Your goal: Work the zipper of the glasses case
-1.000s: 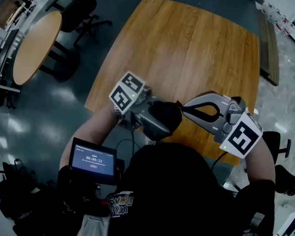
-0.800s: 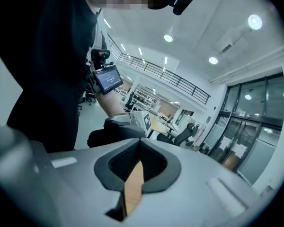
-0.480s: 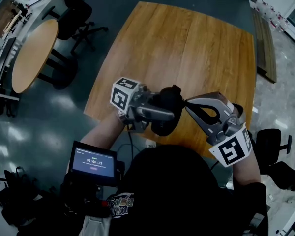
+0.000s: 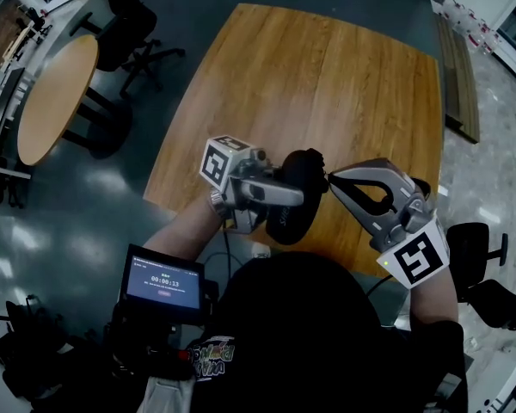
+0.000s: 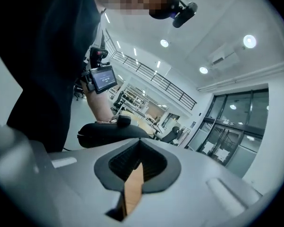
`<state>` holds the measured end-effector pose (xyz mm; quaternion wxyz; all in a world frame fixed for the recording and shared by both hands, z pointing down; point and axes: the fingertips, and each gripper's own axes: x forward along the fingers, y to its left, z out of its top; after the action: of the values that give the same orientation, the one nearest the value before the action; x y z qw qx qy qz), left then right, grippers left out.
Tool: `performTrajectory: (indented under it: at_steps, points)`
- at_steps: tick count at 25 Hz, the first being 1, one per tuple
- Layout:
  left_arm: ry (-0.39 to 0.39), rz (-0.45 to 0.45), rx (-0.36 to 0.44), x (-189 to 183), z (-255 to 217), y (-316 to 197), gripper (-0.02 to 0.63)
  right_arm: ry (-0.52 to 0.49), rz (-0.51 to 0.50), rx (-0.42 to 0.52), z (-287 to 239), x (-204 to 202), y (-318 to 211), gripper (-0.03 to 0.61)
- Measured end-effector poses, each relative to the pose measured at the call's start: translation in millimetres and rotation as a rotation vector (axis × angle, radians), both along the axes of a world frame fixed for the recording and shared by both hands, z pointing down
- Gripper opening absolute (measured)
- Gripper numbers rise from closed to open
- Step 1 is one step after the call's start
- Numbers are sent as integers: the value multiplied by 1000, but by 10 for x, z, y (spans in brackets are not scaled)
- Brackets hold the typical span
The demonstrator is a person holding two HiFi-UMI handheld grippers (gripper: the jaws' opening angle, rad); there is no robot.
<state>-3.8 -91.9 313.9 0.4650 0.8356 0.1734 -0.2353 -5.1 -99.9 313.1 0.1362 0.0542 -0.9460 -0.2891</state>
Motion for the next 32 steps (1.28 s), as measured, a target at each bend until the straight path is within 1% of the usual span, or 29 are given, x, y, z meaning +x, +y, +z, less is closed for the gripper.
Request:
performTrajectory:
  at_steps: [2,3,4,5,6,7,8,9,10,11,13,14,15,16,18,19,21,22,23,24,26,28,29,30,31,32]
  points:
    - [-18,-79,50,15,-23,-33,267,-11,21,20,-20,7,-1,2]
    - [-14,-97,57,16,-37,-37,267,-16,20,30,-32,10,14,2]
    - [1,-88,51,10,-55,-16,267,-25,4,22,-46,18,47,2]
    - [16,-52,40,2,-70,32,267,-36,-26,-13,-55,31,95,2]
    - [18,-11,38,0,-70,93,267,-44,-62,-69,-53,50,148,2]
    - [-1,14,51,7,-51,145,267,-44,-92,-125,-34,71,194,2]
    - [-31,19,74,18,-23,178,267,-38,-111,-164,-8,90,227,2]
    - [-52,11,98,24,-7,192,268,-34,-120,-183,7,103,251,2]
    - [-49,0,112,20,-21,194,270,-39,-123,-180,-7,103,272,2]
    - [-17,-8,111,2,-64,192,272,-49,-122,-157,-49,85,292,2]
    - [55,-20,85,-46,-151,176,276,-31,-122,-62,-134,36,307,2]
    - [67,-27,70,-57,-159,159,274,-6,-127,-25,-156,31,291,2]
    - [70,-24,49,-58,-153,141,270,5,-131,-18,-173,39,264,1]
    - [73,-10,27,-53,-146,129,270,-4,-128,-36,-183,47,235,2]
    - [61,13,8,-36,-120,147,272,-42,-102,-90,-163,47,203,2]
    - [39,13,21,-17,-95,189,272,-57,-85,-106,-147,40,191,2]
    - [-18,8,77,53,-25,323,273,-83,-42,-118,-148,45,128,2]
    - [-41,-7,102,94,7,368,289,-96,-20,-124,-163,61,82,2]
    - [-53,-40,117,124,24,369,265,-109,-4,-130,-185,76,43,2]
    - [-51,-76,119,138,23,339,249,-121,9,-135,-205,86,12,2]
    - [-22,-116,100,142,-16,277,247,-137,38,-142,-220,85,-35,2]
    - [2,-167,77,153,-57,208,267,-137,90,-118,-186,67,-67,2]
    - [12,-193,65,167,-74,178,333,-135,120,-95,-163,60,-74,2]
    - [20,-218,56,185,-83,157,373,-138,146,-71,-154,51,-72,2]
    - [27,-242,52,194,-84,144,323,-148,162,-54,-162,38,-65,2]
    - [39,-262,47,181,-84,135,304,-161,168,-47,-175,19,-60,2]
